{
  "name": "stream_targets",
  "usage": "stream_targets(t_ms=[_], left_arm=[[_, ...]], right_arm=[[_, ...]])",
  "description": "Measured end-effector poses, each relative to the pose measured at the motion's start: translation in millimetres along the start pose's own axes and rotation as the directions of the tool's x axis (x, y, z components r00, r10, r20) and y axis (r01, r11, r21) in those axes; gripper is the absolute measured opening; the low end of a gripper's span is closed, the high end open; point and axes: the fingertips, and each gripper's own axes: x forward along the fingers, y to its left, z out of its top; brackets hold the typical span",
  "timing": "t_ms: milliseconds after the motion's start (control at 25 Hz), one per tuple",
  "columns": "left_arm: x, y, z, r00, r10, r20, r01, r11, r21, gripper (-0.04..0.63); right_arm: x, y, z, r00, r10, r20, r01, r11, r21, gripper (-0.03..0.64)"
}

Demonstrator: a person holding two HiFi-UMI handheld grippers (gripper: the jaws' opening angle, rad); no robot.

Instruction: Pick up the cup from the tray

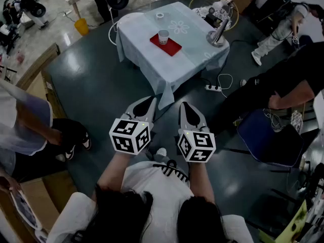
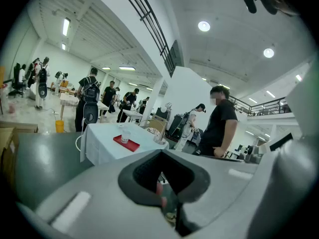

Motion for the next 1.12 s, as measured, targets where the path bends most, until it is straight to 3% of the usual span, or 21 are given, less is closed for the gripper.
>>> stream_targets(t_ms=[760, 1120], left_arm=[[-4, 3, -6, 1.000, -0.003, -0.006, 0.003, 1.000, -0.002, 0.001], [-4, 15, -2, 1.000, -0.024, -0.018, 0.024, 1.000, 0.009, 0.000]], right_arm=[[-2, 5, -4, 1.000, -0.020, -0.011, 0.020, 1.000, -0.017, 0.021], [5, 14, 0, 1.000, -0.005, 0.003, 0.005, 0.998, 0.057, 0.045]])
